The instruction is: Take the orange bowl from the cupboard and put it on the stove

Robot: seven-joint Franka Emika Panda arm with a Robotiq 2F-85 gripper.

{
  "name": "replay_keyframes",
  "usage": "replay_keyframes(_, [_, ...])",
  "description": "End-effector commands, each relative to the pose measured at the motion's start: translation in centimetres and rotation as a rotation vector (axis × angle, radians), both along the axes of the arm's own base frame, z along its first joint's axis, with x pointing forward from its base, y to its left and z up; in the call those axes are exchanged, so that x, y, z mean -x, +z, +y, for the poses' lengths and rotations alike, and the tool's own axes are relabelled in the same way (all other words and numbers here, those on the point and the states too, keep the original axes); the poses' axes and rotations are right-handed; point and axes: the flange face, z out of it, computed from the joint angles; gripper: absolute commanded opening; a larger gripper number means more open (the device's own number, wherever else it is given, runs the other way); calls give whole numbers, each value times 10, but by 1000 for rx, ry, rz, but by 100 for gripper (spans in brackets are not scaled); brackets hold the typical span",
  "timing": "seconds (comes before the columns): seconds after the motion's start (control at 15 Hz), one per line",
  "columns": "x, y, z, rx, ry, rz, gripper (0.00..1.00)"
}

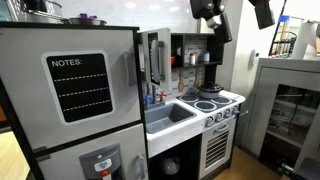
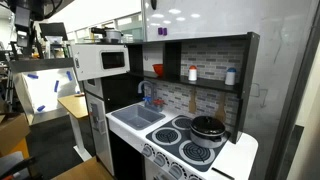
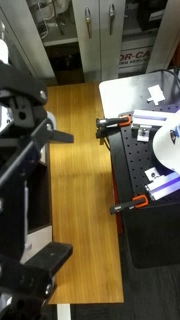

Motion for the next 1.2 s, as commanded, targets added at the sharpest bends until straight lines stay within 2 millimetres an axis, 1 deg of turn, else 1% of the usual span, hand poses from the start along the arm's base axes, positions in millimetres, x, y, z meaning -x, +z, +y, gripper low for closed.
replay_keyframes(0.0, [0, 0, 0, 0, 0, 0, 100])
replay_keyframes(0.67, [-1, 0, -1, -5, 0, 0, 100])
replay_keyframes(0.8, [-6, -2, -8, -12, -1, -5, 100])
replay_keyframes(0.93, [-12, -3, -19, -13, -15, -9, 100])
replay_keyframes(1.13, [-22, -4, -46, -74, -77, -17, 100])
